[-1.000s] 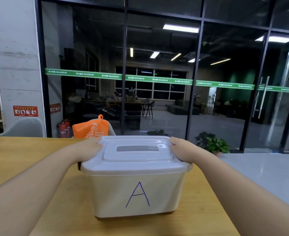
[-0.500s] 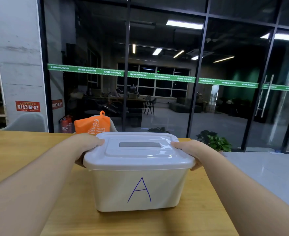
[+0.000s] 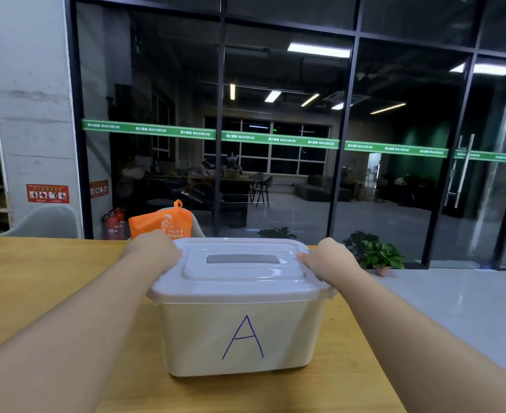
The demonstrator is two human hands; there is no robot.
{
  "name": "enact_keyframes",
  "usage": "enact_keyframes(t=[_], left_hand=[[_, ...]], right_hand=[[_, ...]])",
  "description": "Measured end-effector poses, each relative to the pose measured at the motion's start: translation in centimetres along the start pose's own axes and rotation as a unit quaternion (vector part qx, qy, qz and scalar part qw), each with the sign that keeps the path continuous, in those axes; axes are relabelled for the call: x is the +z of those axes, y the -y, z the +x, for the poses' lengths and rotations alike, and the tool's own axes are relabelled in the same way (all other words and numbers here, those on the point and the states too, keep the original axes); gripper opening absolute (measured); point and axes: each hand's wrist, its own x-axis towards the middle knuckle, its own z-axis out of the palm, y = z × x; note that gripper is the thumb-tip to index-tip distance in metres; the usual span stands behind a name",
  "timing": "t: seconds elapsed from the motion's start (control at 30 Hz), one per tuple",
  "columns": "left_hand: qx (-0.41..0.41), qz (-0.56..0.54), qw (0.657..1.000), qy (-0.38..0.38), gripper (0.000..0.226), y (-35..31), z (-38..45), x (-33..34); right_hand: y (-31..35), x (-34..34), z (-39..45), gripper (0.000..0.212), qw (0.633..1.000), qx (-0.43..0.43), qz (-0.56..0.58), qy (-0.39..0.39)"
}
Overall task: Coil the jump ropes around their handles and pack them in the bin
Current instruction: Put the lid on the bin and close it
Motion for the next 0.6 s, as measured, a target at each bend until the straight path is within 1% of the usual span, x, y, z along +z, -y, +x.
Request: enact_keyframes(t=[0.07,0.13,0.17,0.2,0.27,0.37,0.43,0.47,0.53,0.6], left_hand=[[0.002,0.012,0.999,-0.034,0.028,-0.2,0.2,0.7],[0.001,0.065,0.995,-0.071,0.020,-0.7,-0.1,1.4],[0.008,0.090,0.992,-0.082,0.020,-1.1,-0.4,1.6],[0.014,0.123,0.989,-0.085,0.022,-1.2,-0.4,1.9],[0.016,0.144,0.985,-0.092,0.023,-1.2,-0.3,2.3],[0.031,0.138,0.984,-0.106,0.022,-0.6,-0.7,2.4],[0.074,0.139,0.982,-0.105,0.027,-0.4,-1.0,2.4],[0.112,0.140,0.979,-0.096,0.033,-0.1,-1.0,2.5],[0.175,0.114,0.977,-0.044,0.046,0.5,-0.7,2.6],[0.228,0.085,0.970,-0.003,0.053,0.9,-0.8,2.6]], right_hand=[[0.2,0.1,-0.2,0.032,1.000,0.003,-0.030,-0.005],[0.3,0.2,-0.3,0.035,0.999,-0.011,-0.034,-0.034],[0.3,0.3,-0.3,0.037,0.998,-0.019,-0.038,-0.050],[0.3,0.3,-0.4,0.037,0.997,-0.026,-0.048,-0.061],[0.4,0.4,-0.5,0.038,0.995,-0.037,-0.064,-0.073],[0.1,0.5,-0.4,0.034,0.994,-0.050,-0.062,-0.077],[0.1,0.6,-0.4,0.024,0.993,-0.082,-0.074,-0.047],[0.1,0.7,-0.4,0.029,0.989,-0.118,-0.088,-0.024],[0.2,0.4,-1.0,0.047,0.973,-0.195,-0.117,0.029],[0.5,-0.4,-2.0,0.049,0.954,-0.259,-0.129,0.079]])
